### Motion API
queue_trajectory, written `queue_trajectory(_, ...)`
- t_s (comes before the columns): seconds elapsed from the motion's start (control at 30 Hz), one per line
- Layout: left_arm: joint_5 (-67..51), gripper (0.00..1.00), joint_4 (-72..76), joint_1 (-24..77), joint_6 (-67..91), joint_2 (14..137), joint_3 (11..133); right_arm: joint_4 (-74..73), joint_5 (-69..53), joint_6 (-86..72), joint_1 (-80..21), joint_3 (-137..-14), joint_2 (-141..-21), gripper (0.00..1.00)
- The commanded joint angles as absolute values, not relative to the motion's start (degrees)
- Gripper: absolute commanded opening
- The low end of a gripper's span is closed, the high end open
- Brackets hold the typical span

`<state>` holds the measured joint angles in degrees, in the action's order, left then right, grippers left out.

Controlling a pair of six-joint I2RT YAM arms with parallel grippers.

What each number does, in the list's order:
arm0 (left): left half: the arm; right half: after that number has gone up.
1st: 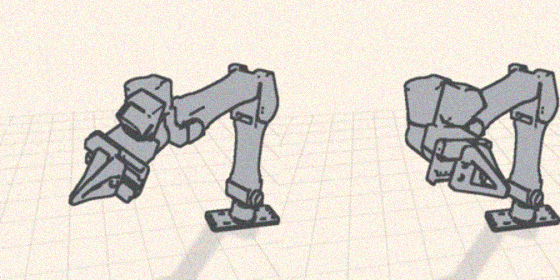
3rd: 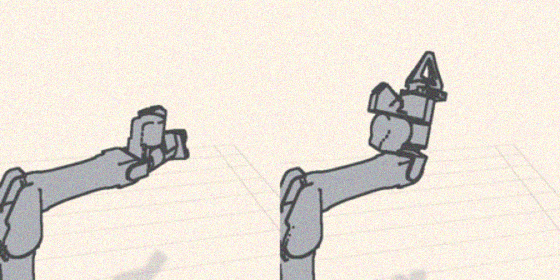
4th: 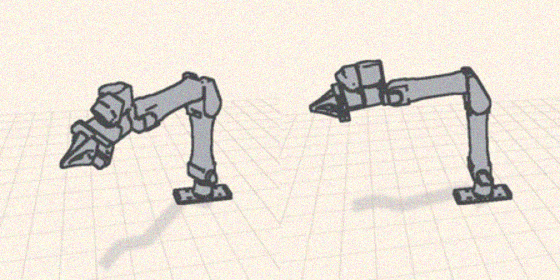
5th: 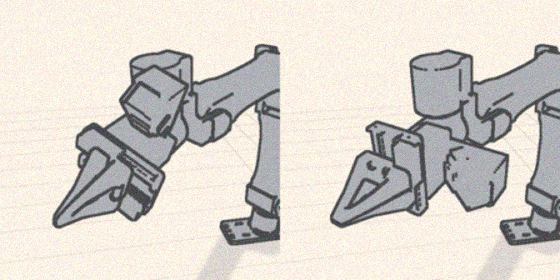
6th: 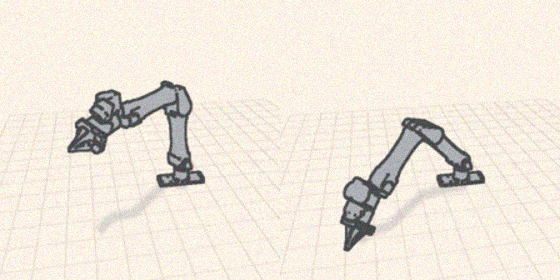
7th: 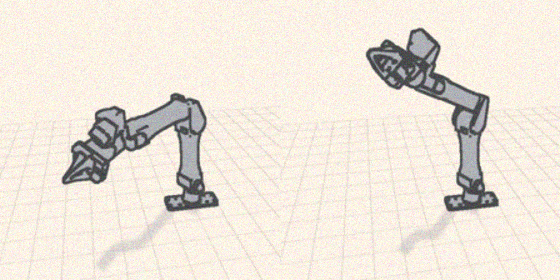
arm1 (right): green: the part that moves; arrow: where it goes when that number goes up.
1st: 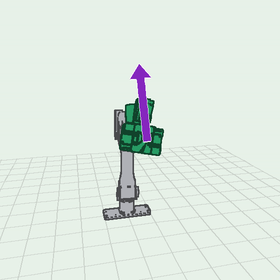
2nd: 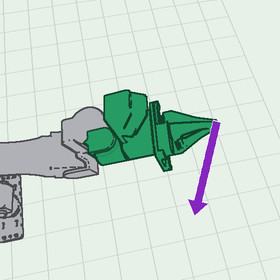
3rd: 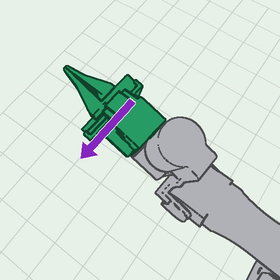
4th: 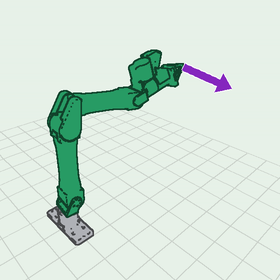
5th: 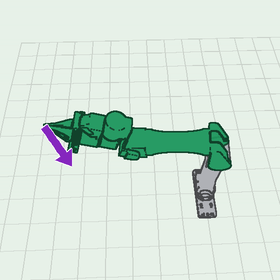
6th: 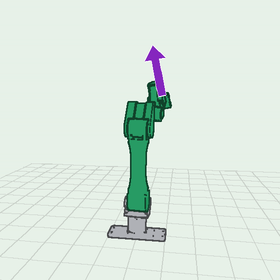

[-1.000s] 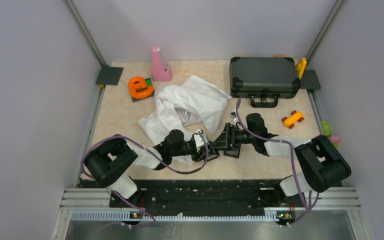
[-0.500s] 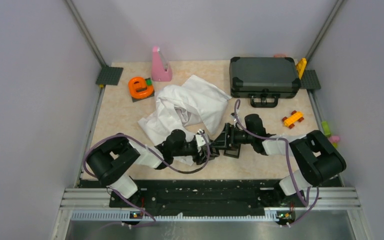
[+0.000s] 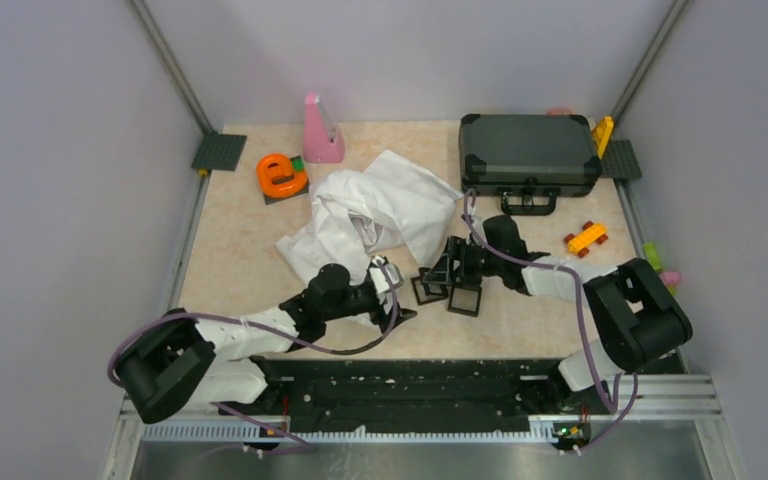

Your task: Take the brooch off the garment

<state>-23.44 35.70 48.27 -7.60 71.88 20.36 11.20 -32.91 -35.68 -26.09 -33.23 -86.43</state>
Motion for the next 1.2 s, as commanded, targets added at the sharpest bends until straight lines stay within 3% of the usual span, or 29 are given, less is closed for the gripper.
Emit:
queue_trajectory(0.0, -11.70, 0.82, 29.84, 48.45, -0.43, 67.22, 19.77, 1.23, -22.49, -28.17, -26.28, -39.02, -84.05, 0.37)
queue_trajectory(0.37, -6.01, 0.83, 26.89, 48.26, 2.33, 62.43, 19.65, -8.63, -8.39, -23.75, -20.74, -43.44, -86.30, 0.36)
queue_trajectory(0.67, -6.25, 0.83, 24.44, 48.27, 3.32, 60.82, 20.56, -12.21, -4.89, -22.13, -9.58, -46.40, -86.58, 0.36)
queue_trajectory(0.97, -3.94, 0.83, 24.59, 48.25, 3.34, 60.44, 20.68, -15.26, 4.25, -21.78, -9.09, -50.51, -88.13, 0.41)
queue_trajectory(1.03, -3.53, 0.83, 24.49, 48.26, 3.24, 59.93, 20.57, -15.59, 4.61, -21.71, -9.09, -50.73, -87.63, 0.49)
queue_trajectory(1.17, -1.86, 0.85, 24.08, 48.16, 3.16, 59.05, 20.62, -17.16, 5.59, -21.69, -9.12, -51.98, -86.11, 0.79)
